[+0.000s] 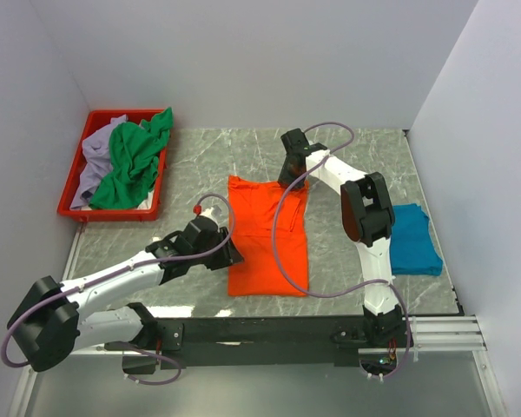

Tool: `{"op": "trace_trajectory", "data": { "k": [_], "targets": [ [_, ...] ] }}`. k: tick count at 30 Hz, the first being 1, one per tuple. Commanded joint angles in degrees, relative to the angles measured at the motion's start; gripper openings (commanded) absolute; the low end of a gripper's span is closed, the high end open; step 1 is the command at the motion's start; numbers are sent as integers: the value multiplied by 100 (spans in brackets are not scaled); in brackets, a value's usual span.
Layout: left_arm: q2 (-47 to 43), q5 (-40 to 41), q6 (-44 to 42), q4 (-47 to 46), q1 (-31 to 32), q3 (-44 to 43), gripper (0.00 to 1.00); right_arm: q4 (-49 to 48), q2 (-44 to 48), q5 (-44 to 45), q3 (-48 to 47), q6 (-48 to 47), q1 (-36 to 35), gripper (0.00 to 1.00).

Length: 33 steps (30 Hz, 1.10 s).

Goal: Fold and stack the t-shirts
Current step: Fold the tshirt

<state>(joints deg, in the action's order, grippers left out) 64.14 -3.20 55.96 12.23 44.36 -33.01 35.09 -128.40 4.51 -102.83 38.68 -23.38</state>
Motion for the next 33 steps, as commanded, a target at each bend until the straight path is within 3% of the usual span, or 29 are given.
{"op": "trace_trajectory", "data": {
  "k": [1, 13, 21, 25, 33],
  "targets": [
    [72, -66, -130, -256, -33, 32, 39, -134, 26, 41, -106, 96, -9, 38],
    [143, -128, -112, -318, -41, 23, 38, -205, 148, -82, -53, 79, -44, 0],
    [178, -137, -138, -309, -41, -3, 37, -3, 341, 251, -106, 0, -27, 0],
    [169, -137, -156, -291, -41, -12, 37, -125, 684, 383, 201, -62, 210, 21],
    [388, -225, -174, -414, -50, -47, 36, -187, 992, 524, 623, -211, 351, 28]
  ]
}}
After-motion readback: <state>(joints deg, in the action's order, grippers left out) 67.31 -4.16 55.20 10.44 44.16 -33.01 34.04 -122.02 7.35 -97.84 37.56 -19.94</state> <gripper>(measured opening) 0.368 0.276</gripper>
